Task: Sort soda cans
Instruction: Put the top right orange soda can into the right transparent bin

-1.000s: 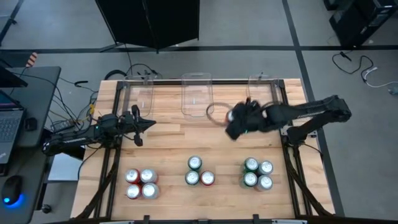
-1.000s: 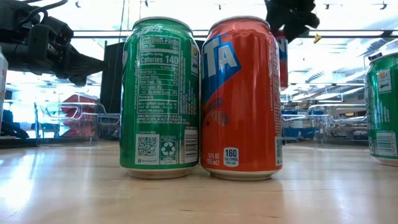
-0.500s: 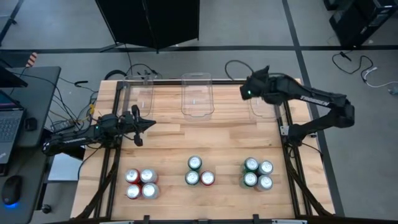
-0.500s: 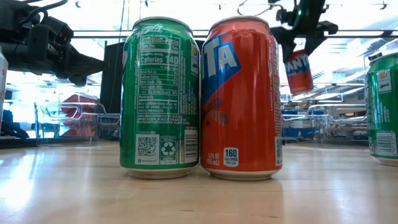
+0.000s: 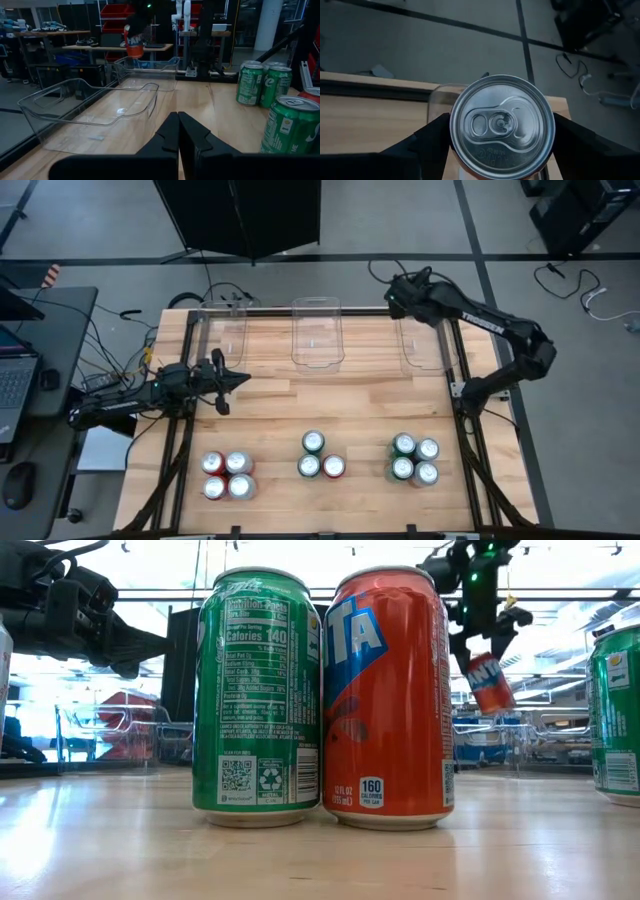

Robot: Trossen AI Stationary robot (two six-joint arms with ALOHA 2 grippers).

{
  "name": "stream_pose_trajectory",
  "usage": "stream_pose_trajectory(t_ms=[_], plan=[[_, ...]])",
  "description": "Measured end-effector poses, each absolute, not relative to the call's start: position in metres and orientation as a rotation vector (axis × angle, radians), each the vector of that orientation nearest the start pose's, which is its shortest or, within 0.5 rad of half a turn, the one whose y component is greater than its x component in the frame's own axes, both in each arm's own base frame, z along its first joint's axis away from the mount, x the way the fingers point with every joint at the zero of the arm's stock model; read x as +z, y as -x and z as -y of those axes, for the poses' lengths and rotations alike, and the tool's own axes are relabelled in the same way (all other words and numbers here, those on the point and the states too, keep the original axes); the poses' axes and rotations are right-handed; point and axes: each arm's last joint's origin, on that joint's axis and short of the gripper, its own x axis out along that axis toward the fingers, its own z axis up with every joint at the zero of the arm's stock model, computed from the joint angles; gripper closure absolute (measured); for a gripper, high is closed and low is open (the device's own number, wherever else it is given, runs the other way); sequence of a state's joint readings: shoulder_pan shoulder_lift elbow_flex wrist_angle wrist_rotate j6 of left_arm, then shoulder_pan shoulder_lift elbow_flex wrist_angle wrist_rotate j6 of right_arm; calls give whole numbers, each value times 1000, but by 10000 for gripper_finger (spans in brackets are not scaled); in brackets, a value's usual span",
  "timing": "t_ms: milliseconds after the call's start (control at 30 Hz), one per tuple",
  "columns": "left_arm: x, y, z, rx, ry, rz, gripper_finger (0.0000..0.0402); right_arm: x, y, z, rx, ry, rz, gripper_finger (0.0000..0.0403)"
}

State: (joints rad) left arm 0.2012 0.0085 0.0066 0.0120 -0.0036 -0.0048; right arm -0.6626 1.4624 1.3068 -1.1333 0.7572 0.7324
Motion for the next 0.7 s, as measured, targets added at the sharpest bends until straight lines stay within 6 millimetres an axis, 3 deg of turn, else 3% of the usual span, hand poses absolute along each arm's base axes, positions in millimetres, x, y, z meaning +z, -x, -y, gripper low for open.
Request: stream_pose_trajectory(t_ms=[400, 700], plan=[[166, -96, -20, 204, 4, 11, 400, 279, -189, 230, -1666, -512, -918, 121], [166, -96, -20, 204, 4, 12, 400, 259, -174, 245, -1593, -612, -894, 120]])
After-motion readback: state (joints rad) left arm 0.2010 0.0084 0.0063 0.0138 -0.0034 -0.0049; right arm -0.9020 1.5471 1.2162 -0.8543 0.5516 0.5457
